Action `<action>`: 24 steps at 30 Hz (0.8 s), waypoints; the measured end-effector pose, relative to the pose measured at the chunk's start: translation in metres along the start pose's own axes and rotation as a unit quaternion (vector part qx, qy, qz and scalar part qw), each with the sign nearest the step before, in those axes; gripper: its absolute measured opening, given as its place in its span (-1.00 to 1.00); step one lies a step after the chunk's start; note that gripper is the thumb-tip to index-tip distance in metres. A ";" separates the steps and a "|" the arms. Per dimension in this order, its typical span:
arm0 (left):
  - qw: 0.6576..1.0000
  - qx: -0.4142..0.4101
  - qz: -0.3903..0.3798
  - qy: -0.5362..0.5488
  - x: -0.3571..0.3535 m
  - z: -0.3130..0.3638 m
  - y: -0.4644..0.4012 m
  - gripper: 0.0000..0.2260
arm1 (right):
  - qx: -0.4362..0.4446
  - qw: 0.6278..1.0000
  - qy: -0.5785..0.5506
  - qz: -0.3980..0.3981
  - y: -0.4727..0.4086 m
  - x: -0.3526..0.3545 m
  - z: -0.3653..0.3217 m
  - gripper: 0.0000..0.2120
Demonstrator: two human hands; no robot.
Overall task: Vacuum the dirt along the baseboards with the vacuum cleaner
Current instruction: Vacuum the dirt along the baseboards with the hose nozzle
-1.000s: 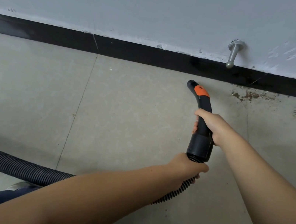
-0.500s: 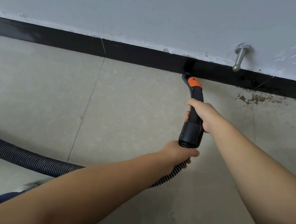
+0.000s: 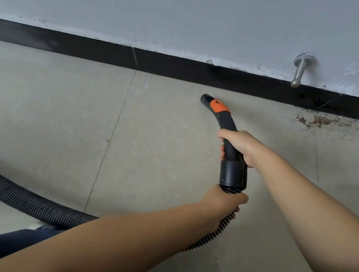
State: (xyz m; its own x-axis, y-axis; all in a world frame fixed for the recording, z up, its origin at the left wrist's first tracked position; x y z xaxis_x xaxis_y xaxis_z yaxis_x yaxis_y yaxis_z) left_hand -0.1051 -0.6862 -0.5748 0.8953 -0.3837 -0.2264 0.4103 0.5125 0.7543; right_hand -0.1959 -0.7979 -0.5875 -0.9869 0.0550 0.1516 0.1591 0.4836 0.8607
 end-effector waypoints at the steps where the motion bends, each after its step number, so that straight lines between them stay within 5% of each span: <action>1: 1.000 0.000 0.008 0.005 0.001 -0.001 0.002 -0.88 | 0.001 1.000 0.014 -0.008 0.002 -0.005 -0.002 -0.83; 14: 0.996 -0.012 0.085 0.024 0.068 -0.001 0.005 -0.87 | 0.032 0.995 0.065 -0.068 -0.009 -0.087 -0.031 -0.85; 24: 0.996 0.013 -0.047 -0.076 0.001 -0.013 0.009 -0.87 | -0.004 0.997 -0.073 0.032 0.012 0.010 0.026 -0.85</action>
State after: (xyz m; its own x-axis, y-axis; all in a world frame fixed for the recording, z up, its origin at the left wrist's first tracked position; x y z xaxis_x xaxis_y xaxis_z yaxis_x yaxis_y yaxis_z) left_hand -0.0983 -0.6719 -0.5758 0.8162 -0.5414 -0.2019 0.4843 0.4504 0.7500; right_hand -0.2047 -0.7691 -0.5887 -0.9680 0.2120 0.1346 0.2216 0.4689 0.8550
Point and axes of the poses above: each hand's wrist, its own y-axis away from the middle knuckle, its own x-axis out of the back of the hand, z = x × y, the point moved 7 cm from there along -y, towards the middle knuckle, and after that the axes turned 6 degrees about -x, right-handed, at the moved point
